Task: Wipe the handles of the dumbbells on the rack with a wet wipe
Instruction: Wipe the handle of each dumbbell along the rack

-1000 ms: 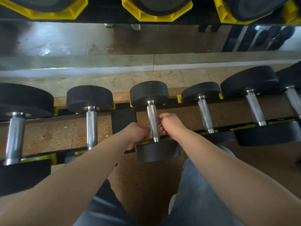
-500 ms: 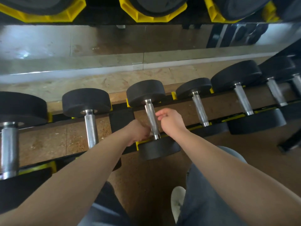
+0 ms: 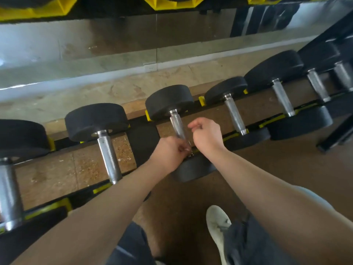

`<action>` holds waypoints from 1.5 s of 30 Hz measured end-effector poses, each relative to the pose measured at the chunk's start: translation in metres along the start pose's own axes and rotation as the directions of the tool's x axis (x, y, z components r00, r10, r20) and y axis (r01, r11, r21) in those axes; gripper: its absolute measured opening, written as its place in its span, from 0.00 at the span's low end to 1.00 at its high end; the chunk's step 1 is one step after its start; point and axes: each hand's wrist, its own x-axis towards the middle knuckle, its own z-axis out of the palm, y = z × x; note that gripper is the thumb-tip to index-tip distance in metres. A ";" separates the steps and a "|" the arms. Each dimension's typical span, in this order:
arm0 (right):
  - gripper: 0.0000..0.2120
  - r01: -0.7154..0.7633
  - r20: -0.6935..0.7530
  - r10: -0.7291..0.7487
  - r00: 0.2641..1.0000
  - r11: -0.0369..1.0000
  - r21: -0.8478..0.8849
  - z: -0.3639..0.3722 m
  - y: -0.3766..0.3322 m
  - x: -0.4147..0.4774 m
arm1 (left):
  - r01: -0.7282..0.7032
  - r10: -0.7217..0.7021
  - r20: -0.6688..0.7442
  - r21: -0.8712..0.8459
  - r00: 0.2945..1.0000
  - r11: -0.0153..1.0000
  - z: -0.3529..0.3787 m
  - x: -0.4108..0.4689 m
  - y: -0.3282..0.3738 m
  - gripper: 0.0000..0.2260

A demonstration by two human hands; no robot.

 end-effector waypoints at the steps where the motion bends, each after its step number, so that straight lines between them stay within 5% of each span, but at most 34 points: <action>1: 0.13 -0.003 0.008 0.003 1.000 1.000 -0.015 0.000 -0.001 0.001 | -0.028 0.028 0.023 0.030 0.999 0.999 0.001 -0.002 0.000 0.06; 8: 0.12 0.042 -0.009 -0.041 0.999 0.998 0.035 -0.001 0.007 0.001 | 0.011 -0.037 -0.398 -0.066 0.917 0.998 -0.009 0.026 0.009 0.07; 15: 0.12 0.113 -0.010 -0.112 0.994 0.990 0.082 -0.002 0.016 0.005 | -0.009 0.005 0.017 0.261 1.000 0.965 0.001 0.009 0.024 0.08; 21: 0.10 0.149 -0.012 -0.149 0.989 0.986 0.070 -0.006 0.021 0.007 | 0.121 -0.071 -0.374 0.113 0.925 0.986 -0.023 0.033 0.037 0.09; 30: 0.12 0.223 0.015 -0.223 0.975 0.974 -0.026 -0.007 0.024 0.011 | 0.361 -0.358 -0.048 0.194 0.932 0.912 -0.005 0.002 0.052 0.10; 34: 0.12 0.315 0.035 -0.314 0.949 0.948 -0.049 -0.007 0.022 0.010 | 0.399 -0.405 -0.076 -0.082 0.911 0.913 -0.002 -0.014 0.038 0.05; 38: 0.13 0.435 0.090 -0.429 0.899 0.898 -0.061 -0.006 0.021 0.007 | 0.333 -0.513 -0.187 -0.569 0.838 0.752 -0.003 -0.033 0.021 0.04; 45: 0.17 0.730 0.300 -0.687 0.661 0.682 -0.048 0.007 0.003 -0.006 | 0.188 -0.596 -0.229 -0.811 0.770 0.555 -0.027 -0.059 0.004 0.07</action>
